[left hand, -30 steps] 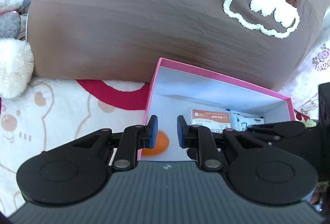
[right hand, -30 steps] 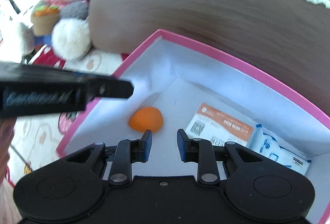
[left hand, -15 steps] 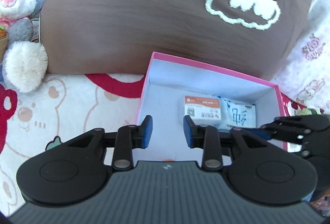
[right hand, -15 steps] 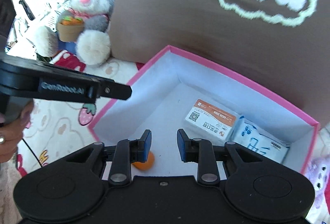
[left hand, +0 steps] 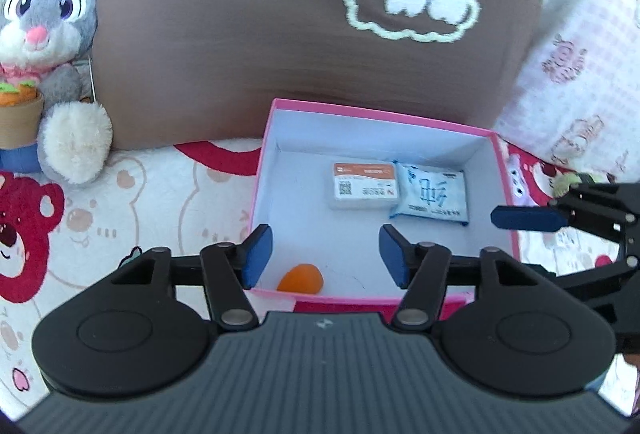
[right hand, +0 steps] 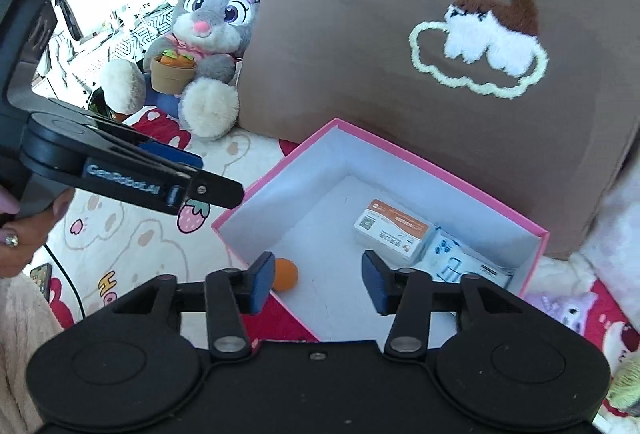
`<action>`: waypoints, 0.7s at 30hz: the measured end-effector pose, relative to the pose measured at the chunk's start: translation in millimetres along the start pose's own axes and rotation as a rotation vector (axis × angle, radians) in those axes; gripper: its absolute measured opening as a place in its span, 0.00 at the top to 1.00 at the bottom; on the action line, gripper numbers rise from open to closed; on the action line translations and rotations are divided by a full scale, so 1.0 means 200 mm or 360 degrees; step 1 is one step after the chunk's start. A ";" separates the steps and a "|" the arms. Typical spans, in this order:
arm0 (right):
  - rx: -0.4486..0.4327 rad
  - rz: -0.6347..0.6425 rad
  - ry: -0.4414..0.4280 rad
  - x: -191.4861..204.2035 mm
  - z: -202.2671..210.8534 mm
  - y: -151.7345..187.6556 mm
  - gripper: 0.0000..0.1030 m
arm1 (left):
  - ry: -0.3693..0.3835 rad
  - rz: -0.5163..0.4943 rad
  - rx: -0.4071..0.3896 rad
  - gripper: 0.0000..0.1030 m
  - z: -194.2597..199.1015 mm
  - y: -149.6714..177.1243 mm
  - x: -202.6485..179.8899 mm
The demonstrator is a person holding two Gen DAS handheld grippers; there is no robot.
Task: Organize objects
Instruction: 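Raise the left tool out of the box toward the white wipe pack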
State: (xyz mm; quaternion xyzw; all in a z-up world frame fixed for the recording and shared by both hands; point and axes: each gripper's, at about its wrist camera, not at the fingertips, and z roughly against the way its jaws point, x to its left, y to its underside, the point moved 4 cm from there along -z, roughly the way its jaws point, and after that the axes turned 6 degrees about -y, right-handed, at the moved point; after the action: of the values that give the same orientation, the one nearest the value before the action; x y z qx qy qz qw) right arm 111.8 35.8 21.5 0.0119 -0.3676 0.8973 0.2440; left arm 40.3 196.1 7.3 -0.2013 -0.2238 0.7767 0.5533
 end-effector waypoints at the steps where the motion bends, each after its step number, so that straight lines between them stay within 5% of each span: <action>1: 0.0006 0.0002 0.0003 0.00 0.02 0.00 0.39 | 0.0005 -0.0009 -0.0001 0.38 0.03 0.00 -0.01; 4: 0.0006 0.0012 0.0035 0.01 0.09 0.02 0.24 | 0.0026 -0.0049 -0.0014 0.32 0.10 0.01 -0.05; 21: -0.0074 0.0072 0.0159 -0.02 0.48 0.28 0.13 | 0.0079 -0.0309 -0.0163 0.04 0.33 0.17 -0.31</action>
State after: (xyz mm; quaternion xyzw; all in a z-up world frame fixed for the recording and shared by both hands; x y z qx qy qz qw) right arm 76.0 -64.0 54.2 -0.0468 -0.3759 0.8933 0.2420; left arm -3.5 119.4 45.2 -0.2258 -0.2678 0.7017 0.6204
